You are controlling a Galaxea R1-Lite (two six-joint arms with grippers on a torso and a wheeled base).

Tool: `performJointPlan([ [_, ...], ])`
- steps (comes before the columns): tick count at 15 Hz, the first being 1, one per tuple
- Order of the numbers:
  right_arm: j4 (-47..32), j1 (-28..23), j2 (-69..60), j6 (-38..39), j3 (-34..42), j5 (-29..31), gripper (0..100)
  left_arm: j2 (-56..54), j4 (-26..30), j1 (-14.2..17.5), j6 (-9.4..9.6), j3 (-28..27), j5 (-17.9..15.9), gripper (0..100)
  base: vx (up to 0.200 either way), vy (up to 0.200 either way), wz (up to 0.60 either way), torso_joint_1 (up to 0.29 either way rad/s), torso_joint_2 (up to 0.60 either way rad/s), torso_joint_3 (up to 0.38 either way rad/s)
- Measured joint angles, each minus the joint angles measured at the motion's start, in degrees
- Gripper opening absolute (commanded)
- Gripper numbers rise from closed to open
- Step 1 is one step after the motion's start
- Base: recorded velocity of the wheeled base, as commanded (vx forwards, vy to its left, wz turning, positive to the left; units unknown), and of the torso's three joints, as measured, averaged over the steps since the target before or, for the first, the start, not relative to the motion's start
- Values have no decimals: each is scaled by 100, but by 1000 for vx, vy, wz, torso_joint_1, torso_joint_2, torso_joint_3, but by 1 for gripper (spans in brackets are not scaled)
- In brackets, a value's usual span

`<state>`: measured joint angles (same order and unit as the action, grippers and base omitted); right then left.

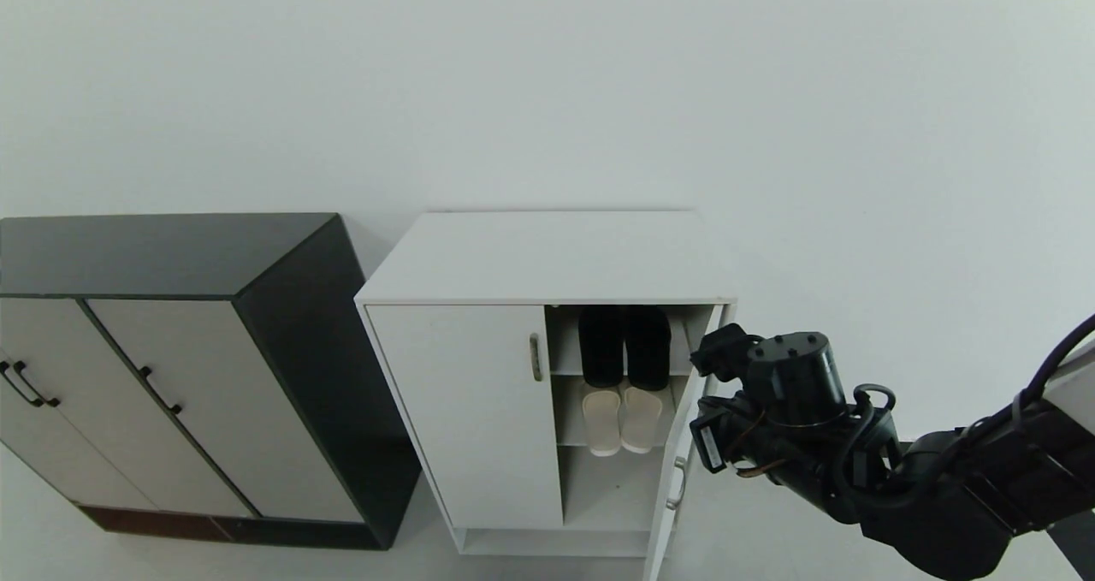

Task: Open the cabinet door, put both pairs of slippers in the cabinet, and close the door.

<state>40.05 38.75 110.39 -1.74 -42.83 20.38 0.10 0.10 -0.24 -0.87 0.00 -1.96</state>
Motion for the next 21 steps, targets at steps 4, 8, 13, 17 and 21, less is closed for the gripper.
performJointPlan([
  [4,-9,60,11,5,41,-9,0,0,0,0,0,0,0,0,0,0,0,0,0,0],
  [8,51,61,157,24,-34,-22,0,0,0,-2,0,0,-2,0,0,0,0,0,0,0],
  [13,627,24,552,44,-223,-202,0,0,0,-2,0,0,-4,0,0,0,0,0,0,0],
  [17,1226,-182,992,172,-533,-413,0,0,0,-2,2,0,-4,0,0,0,0,0,0,0],
  [21,1685,-386,1329,311,-703,-941,0,0,0,0,0,0,-4,0,0,0,0,0,0,0],
])
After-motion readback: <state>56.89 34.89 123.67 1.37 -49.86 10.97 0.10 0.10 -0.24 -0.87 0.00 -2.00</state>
